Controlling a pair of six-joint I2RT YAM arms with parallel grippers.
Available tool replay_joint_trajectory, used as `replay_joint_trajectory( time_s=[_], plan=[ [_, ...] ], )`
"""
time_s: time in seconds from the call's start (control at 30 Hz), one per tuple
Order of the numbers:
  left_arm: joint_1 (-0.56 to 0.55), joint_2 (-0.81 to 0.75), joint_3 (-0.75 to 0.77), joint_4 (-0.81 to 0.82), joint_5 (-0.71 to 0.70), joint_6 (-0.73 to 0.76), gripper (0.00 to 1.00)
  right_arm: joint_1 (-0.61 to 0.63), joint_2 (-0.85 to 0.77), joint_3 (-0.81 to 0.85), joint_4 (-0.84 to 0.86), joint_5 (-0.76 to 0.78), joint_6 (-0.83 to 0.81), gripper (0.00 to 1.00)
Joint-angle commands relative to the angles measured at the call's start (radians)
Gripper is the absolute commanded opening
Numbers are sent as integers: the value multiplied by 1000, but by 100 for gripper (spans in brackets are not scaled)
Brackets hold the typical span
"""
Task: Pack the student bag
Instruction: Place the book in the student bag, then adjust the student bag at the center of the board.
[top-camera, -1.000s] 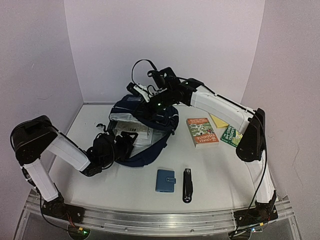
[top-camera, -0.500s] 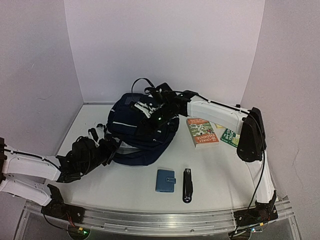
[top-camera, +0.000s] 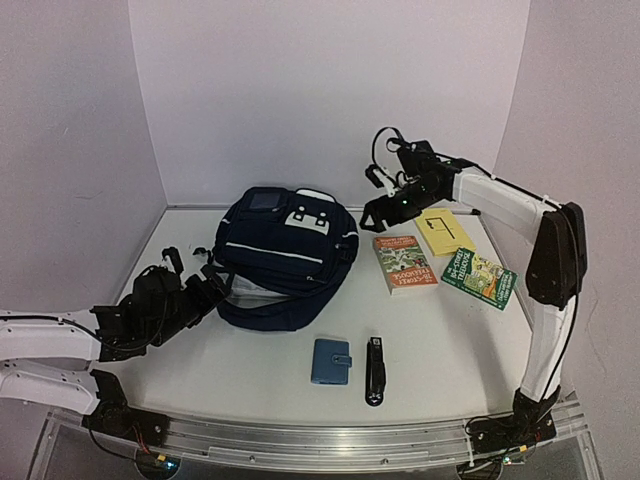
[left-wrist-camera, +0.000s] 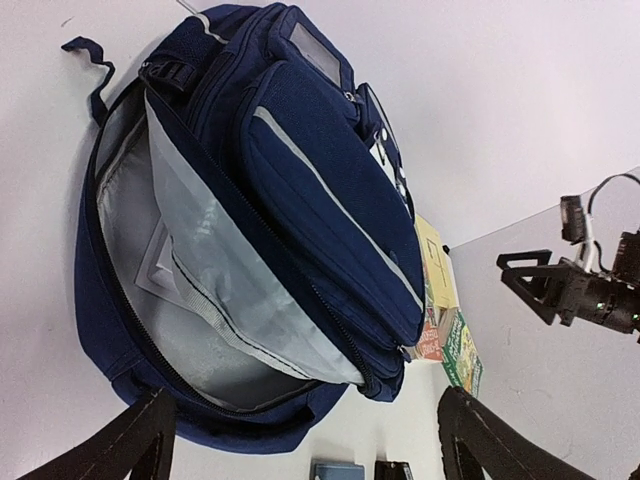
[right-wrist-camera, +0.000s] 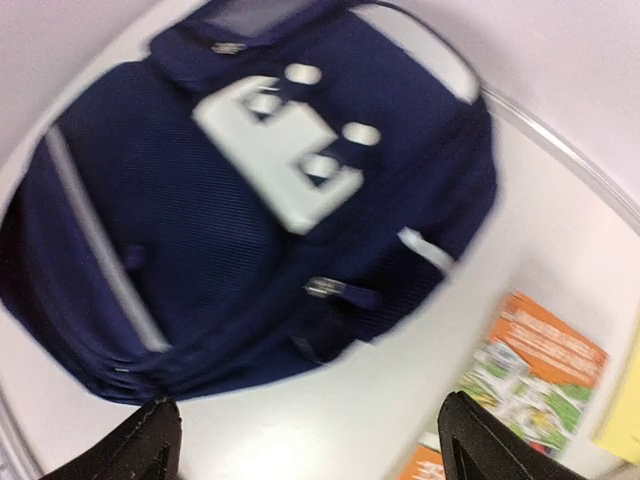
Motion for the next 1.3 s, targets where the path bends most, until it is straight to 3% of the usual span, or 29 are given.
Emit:
replay_joint_trajectory(
  time_s=[0.0, 0.17, 0.37, 0.53, 0.73, 0.97, 1.17, 1.27],
  plan=[
    [-5, -27, 66, -51, -33, 62, 92, -7, -4, -102, -57, 215, -63, 89],
    [-5, -26, 73, -71, -37, 68, 95, -19, 35, -138, -57, 240, -85, 89],
    [-5, -48, 86, -112, -33, 74, 96, -18, 69, -122, -60, 158, -54, 88],
    [-3, 6, 248, -342, -47, 183, 96, -17, 103, -124, -60, 159, -52, 88],
    [27, 80, 390, -446, -55, 295, 100, -17, 106, -111, -59, 23, 4, 85],
    [232, 243, 500, -500, 189, 376, 100, 2, 108, -93, -55, -87, 49, 82],
    [264, 408, 535, -514, 284, 403, 98, 11, 116, -22, -57, -119, 79, 82],
    [267, 449, 509, -510, 312, 379, 93, 21, 118, -1, -56, -126, 84, 82]
  ],
)
